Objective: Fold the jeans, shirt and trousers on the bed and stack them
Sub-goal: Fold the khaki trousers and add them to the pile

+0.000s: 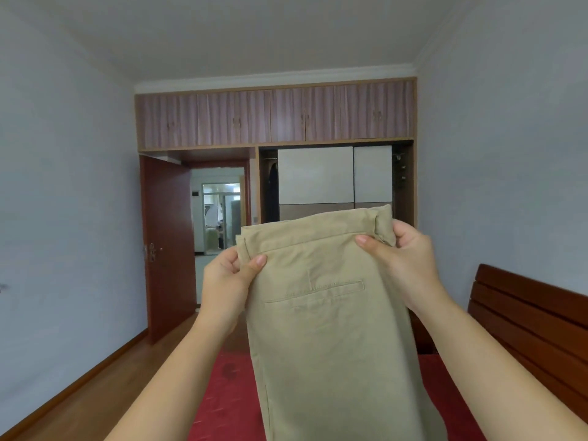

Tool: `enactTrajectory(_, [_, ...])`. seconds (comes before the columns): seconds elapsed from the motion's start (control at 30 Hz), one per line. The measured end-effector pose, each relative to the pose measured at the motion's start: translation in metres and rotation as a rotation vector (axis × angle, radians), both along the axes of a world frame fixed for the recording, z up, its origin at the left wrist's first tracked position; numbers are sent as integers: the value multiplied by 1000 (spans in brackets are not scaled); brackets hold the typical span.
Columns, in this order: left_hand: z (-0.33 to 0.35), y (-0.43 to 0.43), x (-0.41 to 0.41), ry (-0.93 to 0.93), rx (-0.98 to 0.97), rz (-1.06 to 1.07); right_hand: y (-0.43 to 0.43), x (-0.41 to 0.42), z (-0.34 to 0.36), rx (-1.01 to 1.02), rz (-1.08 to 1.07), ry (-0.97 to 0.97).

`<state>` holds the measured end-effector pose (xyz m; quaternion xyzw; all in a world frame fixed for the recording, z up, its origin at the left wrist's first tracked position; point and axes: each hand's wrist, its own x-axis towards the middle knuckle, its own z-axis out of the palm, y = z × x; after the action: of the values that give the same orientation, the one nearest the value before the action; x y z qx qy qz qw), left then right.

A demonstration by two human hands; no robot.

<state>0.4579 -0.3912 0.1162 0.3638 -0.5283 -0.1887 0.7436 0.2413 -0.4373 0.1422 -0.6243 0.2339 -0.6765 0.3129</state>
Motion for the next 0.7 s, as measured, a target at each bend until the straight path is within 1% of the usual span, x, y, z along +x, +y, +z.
enactTrajectory(0.23, [15,82,26,-44,-120,-20,110,19,11,-26,-72,-37])
enactTrajectory(0.4, [47,141,40,-80,-314,-9,171,35,38,-114,-44,-76])
enactTrajectory(0.47, [62,159,47,-82,-353,-41,186,41,48,-131,0,-103])
enactTrajectory(0.57, [65,170,61,-96,-336,-61,195,53,47,-93,57,-103])
enactTrajectory(0.63, [47,165,73,-104,-277,-46,188,63,29,-9,82,-80])
enactTrajectory(0.7, [15,152,86,-81,-186,-48,174,75,-1,84,110,-51])
